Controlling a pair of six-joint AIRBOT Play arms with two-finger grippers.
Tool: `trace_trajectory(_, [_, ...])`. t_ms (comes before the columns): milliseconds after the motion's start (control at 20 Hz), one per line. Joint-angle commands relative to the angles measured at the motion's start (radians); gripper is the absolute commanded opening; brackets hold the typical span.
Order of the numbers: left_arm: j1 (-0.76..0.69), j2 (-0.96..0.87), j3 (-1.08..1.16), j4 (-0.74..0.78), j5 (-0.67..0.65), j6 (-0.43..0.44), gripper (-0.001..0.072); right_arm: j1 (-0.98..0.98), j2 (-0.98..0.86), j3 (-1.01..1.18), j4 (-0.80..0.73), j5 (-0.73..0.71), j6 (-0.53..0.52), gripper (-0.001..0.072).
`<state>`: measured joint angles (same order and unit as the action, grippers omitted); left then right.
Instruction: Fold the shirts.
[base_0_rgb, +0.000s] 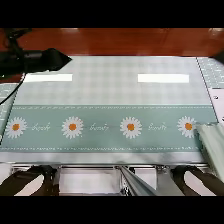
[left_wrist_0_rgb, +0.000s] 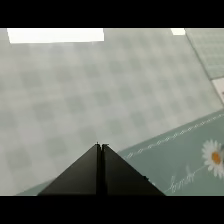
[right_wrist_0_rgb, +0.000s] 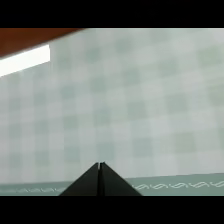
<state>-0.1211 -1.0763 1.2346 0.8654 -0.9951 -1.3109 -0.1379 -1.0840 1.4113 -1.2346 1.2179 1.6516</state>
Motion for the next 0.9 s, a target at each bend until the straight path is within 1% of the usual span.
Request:
trace_trajectory(0, [-0.032,-0.086,0.004,0.265,-0.116,-0.137,0.0020,0.373,-0.166,-0.091,-0.335,-0.055,0.109,0.0037])
trace_trajectory(50, [-0.028,-0.089,-0.052,0.306,-0.118,-0.159,0.0020,0.403,-0.211,-0.141,-0.358,-0.054,0.146,0.0037])
trace_trajectory(200, [-0.021,-0.089,-0.145,0.329,-0.144,-0.156,0.0021,0.416,-0.298,-0.181,-0.369,-0.029,0.148,0.0037])
trace_trajectory(250, [-0.021,-0.089,-0.148,0.328,-0.152,-0.157,0.0021,0.413,-0.304,-0.182,-0.370,-0.025,0.164,0.0037])
trace_trajectory(850, [-0.023,-0.089,-0.148,0.328,-0.150,-0.157,0.0021,0.413,-0.305,-0.181,-0.372,-0.026,0.163,0.0037])
